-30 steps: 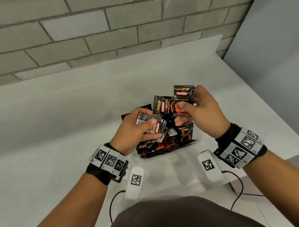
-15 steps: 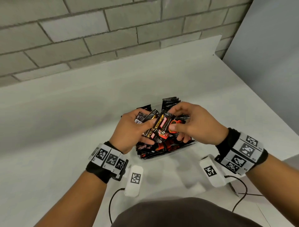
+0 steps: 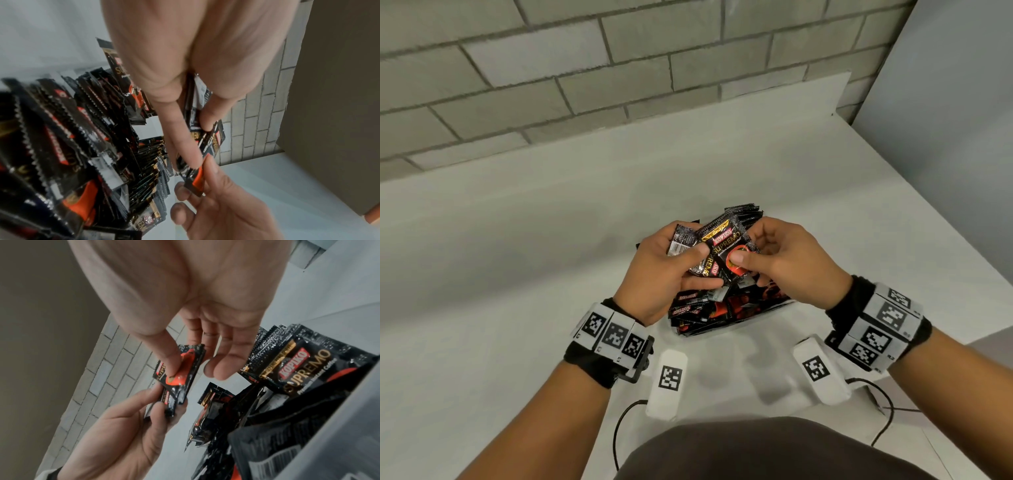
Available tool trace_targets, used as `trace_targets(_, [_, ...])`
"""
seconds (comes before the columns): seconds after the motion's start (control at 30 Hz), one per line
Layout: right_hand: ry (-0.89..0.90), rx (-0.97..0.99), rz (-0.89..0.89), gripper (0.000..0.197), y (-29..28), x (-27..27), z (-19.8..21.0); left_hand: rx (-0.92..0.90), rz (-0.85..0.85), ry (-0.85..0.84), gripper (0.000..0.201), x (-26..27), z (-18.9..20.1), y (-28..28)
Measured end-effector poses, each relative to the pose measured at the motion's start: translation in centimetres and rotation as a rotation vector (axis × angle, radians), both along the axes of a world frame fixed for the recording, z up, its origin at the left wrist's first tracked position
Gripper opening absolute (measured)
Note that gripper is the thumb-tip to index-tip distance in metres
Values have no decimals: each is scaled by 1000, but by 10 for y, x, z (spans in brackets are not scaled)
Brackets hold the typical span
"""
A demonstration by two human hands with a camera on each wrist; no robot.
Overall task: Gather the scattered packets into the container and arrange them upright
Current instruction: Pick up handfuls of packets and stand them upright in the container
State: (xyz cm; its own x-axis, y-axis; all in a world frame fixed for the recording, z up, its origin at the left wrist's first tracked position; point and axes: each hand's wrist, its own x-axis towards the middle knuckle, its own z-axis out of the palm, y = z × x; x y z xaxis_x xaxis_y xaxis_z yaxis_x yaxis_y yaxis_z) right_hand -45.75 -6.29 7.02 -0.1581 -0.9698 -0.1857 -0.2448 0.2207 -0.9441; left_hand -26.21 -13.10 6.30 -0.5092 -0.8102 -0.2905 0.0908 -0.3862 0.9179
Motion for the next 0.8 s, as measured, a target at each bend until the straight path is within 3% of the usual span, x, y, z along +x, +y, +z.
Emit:
trace_targets(0.17, [-66,-7,2,23,0,-2,-4,-43,21,-22,16,0,0,0])
trace_targets(0.4, [-198,-43,-7,26,2,2,-3,-50,-44,-24,42,-3,-1,5])
trace_targets(0.53, [-267,9,29,27,5,5,-2,-85,-22,-65,39,-3,2,4])
trace_targets(0.67, [126,-97,85,37,3,-6,6,-131,-144,-173,39,0,8,3])
trace_targets(0.8, [340,-93,246,32,-1,-13,23,-165,-263,-261,37,0,8,4])
